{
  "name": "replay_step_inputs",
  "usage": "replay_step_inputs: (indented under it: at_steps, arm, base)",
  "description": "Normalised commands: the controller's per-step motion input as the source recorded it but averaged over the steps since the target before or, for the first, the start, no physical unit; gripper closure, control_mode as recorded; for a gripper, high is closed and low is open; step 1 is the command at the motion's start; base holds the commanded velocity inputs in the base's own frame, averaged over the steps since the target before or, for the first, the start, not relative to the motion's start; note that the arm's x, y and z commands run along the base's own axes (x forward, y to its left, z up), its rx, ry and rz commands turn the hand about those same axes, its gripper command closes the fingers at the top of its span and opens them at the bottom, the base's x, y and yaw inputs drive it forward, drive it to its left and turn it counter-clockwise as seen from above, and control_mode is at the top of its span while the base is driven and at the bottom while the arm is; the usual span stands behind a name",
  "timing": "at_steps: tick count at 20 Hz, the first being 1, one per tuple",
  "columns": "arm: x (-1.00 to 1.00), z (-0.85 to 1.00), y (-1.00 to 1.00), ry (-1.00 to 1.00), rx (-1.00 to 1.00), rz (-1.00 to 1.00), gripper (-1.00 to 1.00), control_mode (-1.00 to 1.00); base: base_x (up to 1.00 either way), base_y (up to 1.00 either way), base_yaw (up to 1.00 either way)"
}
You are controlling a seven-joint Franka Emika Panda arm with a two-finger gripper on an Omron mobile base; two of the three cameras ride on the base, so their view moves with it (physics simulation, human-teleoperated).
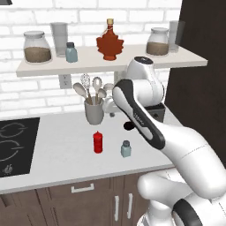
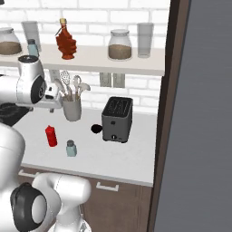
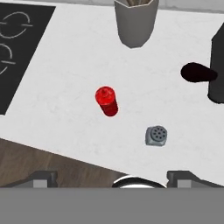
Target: Put the shaker and condiment bottle from the counter next to their counterparts in the cabinet.
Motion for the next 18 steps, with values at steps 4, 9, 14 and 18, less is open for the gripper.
replay_step_inputs:
  at_steps: [4,9,14,18]
  arm:
    - [0.0,-0.11,0.39,0.0,0.0,0.04,-1.0,-1.0]
    - [0.0,-0.27,0.17,0.0,0.0,0.01,-1.0,-1.0]
    - [0.0,-0.56,0.02,0.03,-0.01,0.02,-1.0,-1.0]
    - [0.0,-0.12,0.18,0.0,0.02,0.0,-1.0,-1.0]
  base:
    - [0.0,0.0,0.0]
    - [0.0,0.0,0.0]
    - [0.0,0.0,0.0]
    - [0.0,0.0,0.0]
